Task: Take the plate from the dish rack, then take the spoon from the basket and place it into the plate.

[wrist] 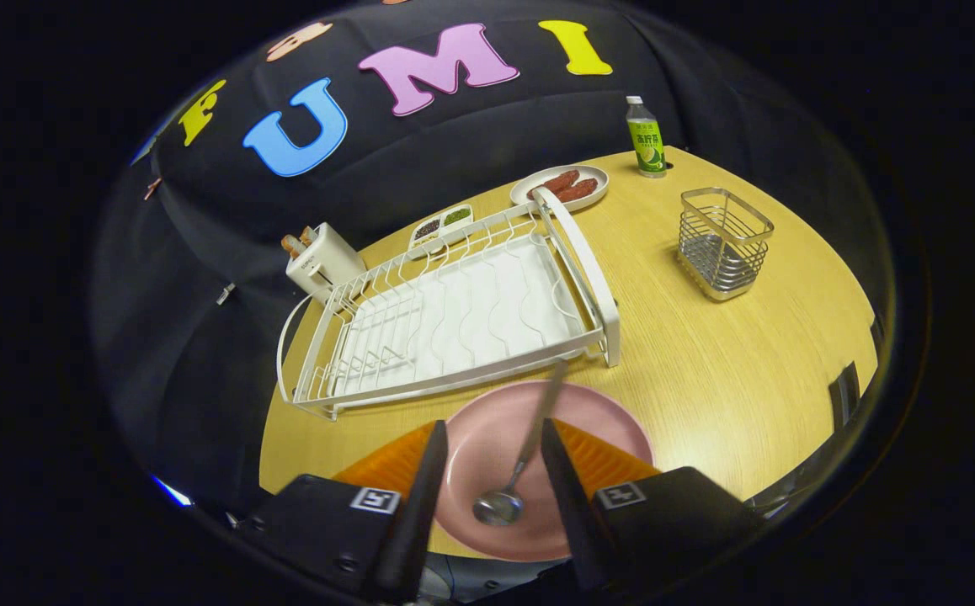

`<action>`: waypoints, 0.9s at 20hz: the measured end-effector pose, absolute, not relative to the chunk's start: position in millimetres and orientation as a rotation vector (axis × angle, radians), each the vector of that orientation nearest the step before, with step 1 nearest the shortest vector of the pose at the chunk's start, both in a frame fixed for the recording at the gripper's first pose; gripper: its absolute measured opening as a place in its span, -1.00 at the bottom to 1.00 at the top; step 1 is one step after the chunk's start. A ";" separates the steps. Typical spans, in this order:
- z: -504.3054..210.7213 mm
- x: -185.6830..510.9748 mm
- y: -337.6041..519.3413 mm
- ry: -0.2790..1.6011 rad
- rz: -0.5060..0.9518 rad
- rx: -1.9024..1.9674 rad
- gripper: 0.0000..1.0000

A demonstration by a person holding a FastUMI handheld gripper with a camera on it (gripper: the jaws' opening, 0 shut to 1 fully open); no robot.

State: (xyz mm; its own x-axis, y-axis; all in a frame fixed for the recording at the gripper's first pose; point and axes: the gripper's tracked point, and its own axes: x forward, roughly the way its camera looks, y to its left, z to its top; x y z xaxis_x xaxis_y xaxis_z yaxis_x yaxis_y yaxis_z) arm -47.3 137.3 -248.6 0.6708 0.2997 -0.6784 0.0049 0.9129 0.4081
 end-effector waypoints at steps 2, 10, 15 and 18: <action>-249.3 -47.7 124.7 0.819 0.156 0.383 0.99; -187.8 -33.4 87.1 0.652 0.143 0.325 0.97; -116.7 -26.1 53.5 0.468 0.120 0.250 0.97; -73.1 -21.8 26.5 0.350 0.083 0.189 0.96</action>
